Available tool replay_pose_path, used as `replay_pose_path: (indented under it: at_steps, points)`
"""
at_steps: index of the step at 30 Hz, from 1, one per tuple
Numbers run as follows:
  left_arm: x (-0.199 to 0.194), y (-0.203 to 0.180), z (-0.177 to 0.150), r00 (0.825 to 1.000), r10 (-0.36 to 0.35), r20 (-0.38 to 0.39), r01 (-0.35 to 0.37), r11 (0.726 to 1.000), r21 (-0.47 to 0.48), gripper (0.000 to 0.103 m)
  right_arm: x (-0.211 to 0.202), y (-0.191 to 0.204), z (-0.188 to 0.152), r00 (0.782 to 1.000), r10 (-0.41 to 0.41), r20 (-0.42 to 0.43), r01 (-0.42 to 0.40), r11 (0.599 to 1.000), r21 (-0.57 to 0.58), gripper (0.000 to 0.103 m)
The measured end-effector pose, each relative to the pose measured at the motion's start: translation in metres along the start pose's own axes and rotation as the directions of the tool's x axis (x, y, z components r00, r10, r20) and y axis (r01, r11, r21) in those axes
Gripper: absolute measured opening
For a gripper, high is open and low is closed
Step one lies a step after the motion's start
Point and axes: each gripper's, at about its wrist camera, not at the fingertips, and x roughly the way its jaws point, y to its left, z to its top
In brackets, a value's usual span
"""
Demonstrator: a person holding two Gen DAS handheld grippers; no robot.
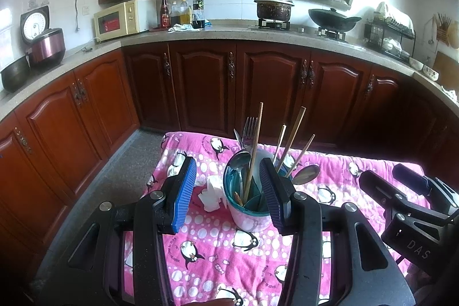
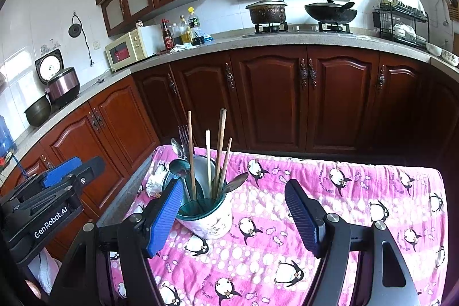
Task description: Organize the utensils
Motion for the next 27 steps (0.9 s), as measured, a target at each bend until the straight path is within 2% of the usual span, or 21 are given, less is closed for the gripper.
replay_pose_path:
  at_steps: [27]
  points:
    - [0.0002,-0.0052,-0.0022,1.000,-0.004,-0.007,0.004,1.000,0.013,0.045,0.0062,0.0006,-0.0013,1.000,0.006,-0.009,-0.006,1.000,0.004,0.071]
